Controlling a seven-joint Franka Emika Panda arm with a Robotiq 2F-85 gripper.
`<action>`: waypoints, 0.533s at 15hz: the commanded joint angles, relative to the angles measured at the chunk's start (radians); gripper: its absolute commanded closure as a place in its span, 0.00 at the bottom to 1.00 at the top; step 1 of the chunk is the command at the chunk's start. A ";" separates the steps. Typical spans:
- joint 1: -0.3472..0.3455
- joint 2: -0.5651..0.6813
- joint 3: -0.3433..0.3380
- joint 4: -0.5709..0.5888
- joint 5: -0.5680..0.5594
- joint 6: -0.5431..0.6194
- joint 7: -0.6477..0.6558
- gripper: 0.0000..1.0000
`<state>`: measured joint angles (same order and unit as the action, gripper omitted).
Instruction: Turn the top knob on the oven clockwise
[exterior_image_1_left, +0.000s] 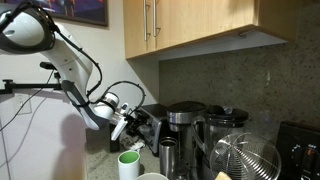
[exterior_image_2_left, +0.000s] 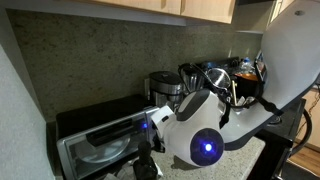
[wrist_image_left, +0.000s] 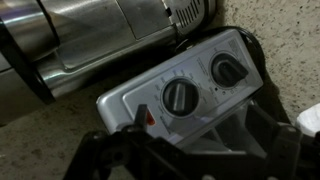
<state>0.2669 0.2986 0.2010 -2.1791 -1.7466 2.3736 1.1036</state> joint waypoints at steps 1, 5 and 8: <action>-0.011 -0.059 0.031 -0.064 0.079 -0.049 -0.027 0.00; -0.005 -0.094 0.044 -0.094 0.162 -0.089 -0.047 0.00; 0.001 -0.122 0.051 -0.107 0.202 -0.116 -0.059 0.00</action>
<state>0.2693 0.2409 0.2345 -2.2429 -1.5891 2.2976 1.0793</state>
